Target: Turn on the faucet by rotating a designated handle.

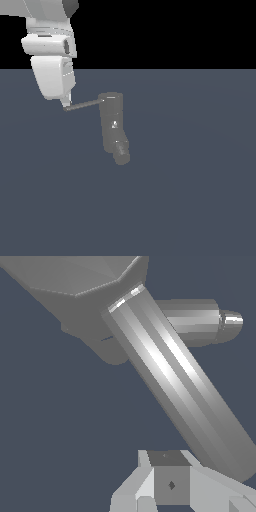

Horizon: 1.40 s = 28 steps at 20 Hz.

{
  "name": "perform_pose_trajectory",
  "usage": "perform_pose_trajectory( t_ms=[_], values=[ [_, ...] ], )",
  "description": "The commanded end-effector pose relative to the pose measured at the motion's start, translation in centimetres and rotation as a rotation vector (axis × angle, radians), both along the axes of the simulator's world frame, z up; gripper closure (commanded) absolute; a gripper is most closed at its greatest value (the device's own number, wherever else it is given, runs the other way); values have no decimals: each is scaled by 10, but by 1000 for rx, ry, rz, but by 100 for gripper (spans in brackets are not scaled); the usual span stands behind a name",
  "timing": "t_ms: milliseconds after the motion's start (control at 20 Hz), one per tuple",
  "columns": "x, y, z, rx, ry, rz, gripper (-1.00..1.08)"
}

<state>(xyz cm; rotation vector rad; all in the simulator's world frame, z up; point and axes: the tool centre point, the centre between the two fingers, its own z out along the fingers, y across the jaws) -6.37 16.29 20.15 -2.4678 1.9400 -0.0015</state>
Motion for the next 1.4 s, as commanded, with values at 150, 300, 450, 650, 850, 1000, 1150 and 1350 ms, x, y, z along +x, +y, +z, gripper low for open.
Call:
perform_pose_trajectory(
  t_ms=[150,300,450,650,850,1000,1150,1350],
  values=[
    [-7,-4,0,0,1,1,108],
    [-11,-12,0,0,1,1,108],
    [-16,-20,0,0,1,1,108],
    [-23,-31,0,0,1,2,108],
    [-30,-42,0,0,1,2,108],
    [-35,-50,0,0,1,2,108],
    [-40,-59,0,-1,1,2,108],
    [-48,-70,0,-1,2,3,108]
  ],
)
